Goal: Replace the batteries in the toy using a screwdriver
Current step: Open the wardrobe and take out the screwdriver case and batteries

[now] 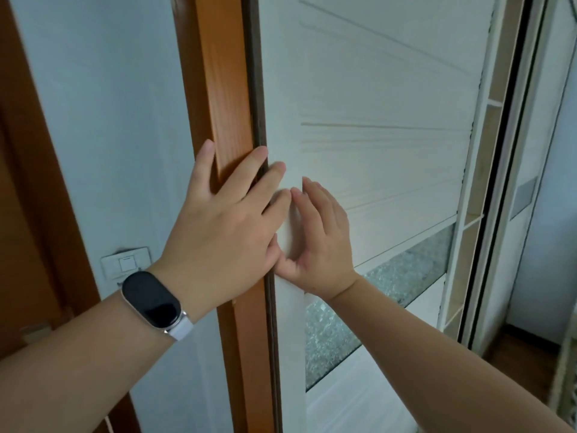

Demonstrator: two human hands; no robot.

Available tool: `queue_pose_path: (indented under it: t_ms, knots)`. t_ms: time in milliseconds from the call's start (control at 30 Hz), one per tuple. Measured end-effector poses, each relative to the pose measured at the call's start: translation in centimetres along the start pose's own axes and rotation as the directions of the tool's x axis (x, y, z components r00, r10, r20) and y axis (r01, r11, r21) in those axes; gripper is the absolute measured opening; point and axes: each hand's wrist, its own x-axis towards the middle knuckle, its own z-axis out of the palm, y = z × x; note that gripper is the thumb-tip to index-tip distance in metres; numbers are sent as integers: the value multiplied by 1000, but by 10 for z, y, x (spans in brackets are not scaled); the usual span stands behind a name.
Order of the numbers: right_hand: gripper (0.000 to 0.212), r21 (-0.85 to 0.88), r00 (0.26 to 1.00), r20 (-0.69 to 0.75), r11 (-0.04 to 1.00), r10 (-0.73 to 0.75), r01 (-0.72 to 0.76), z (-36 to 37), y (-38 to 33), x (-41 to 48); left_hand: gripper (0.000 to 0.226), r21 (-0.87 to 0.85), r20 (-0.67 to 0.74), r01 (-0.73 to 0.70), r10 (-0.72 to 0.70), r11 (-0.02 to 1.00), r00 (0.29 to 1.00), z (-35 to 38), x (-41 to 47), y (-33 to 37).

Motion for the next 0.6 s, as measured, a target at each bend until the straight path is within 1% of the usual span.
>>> queue_pose_path:
  t_ms: [133,233,333,400,467,533,600]
  knots:
    - [68,37,999,-39,999,-10,11,0,10,1,62,100,79,25,-33,995,996,-8,11,1]
    - [70,35,999,-37,999,-25,26,-3,23,0,66,143,140,37,-57,989,988,-10,21,7]
    - [71,31,1000,-8,999,-13,13,-8,37,-1,69,152,175,87,-113,985,978,-9,31,20]
    - [71,29,1000,6,1000,2,-2,-11,47,-2,69,106,169,116,-133,988,977,-4,39,31]
    - [73,23,1000,9,1000,6,-6,-12,60,-4,66,27,123,148,-150,989,981,2,50,43]
    - [75,22,1000,9,1000,12,-13,-15,72,-6,63,-88,64,220,-215,972,975,10,63,55]
    - [73,14,999,18,999,29,-29,-18,84,-10,58,-230,14,293,-298,928,954,21,76,66]
